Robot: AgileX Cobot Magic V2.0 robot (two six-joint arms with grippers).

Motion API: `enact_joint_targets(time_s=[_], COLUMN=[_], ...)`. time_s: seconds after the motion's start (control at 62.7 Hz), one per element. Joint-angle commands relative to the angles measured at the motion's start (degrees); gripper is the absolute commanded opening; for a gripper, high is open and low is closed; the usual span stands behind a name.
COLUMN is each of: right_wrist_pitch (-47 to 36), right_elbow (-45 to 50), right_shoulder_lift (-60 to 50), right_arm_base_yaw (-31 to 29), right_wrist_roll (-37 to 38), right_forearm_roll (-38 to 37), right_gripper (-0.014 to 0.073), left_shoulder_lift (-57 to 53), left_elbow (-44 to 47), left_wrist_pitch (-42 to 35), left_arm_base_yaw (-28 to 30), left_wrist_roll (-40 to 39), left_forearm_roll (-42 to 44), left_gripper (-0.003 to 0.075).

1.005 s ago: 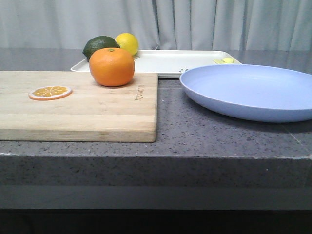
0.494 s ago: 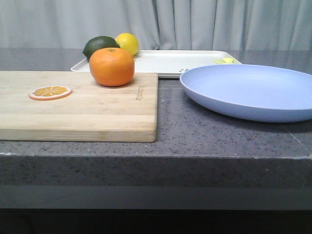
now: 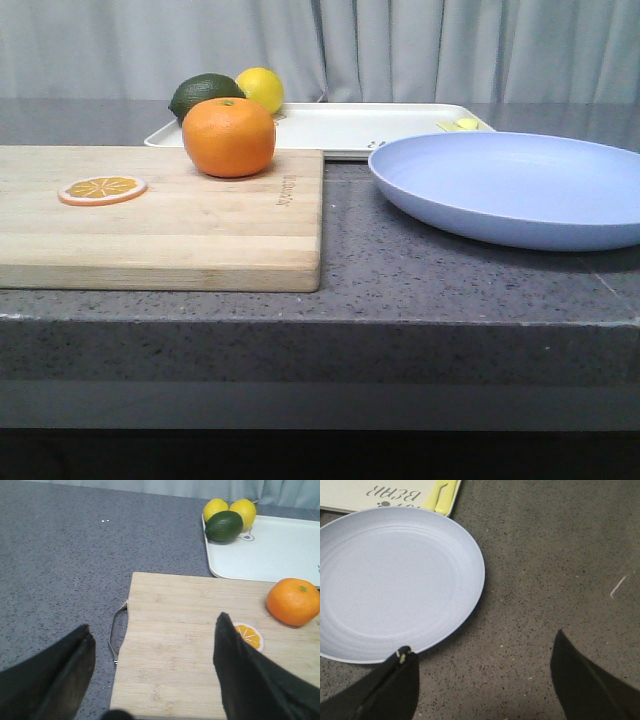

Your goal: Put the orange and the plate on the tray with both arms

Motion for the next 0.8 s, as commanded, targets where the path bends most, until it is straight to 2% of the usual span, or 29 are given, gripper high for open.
enact_joint_targets(time_s=[0.0, 0.16, 0.383, 0.542, 0.782], right_wrist_pitch=[-3.44, -3.32, -3.32, -3.32, -3.32], right_elbow=[-1.98, -1.98, -1.98, -1.98, -1.98], right_shoulder_lift=[0.30, 0.30, 0.30, 0.30, 0.30], right_arm_base_yaw=[-0.33, -0.27, -0.27, -0.27, -0.27], right_wrist_roll=[-0.64, -0.64, -0.64, -0.64, -0.64], right_forearm_roll=[-0.71, -0.71, -0.71, -0.66, -0.66], right_gripper=[0.0568, 0.0568, 0.0568, 0.0568, 0.0568], left_shoulder_lift=[1.54, 6.48, 17.24, 26.57, 43.42], left_elbow=[-2.01, -2.62, -8.28, -13.64, -25.16], left_wrist_pitch=[-4.96, -7.04, -8.11, -8.11, -7.88], left_arm_base_yaw=[-3.82, -12.09, -20.23, -23.96, -26.70], left_wrist_roll=[0.84, 0.84, 0.84, 0.84, 0.84], left_forearm_roll=[-0.34, -0.34, 1.64, 4.30, 6.58], left_gripper=[0.0530, 0.0530, 0.0556, 0.0661, 0.0662])
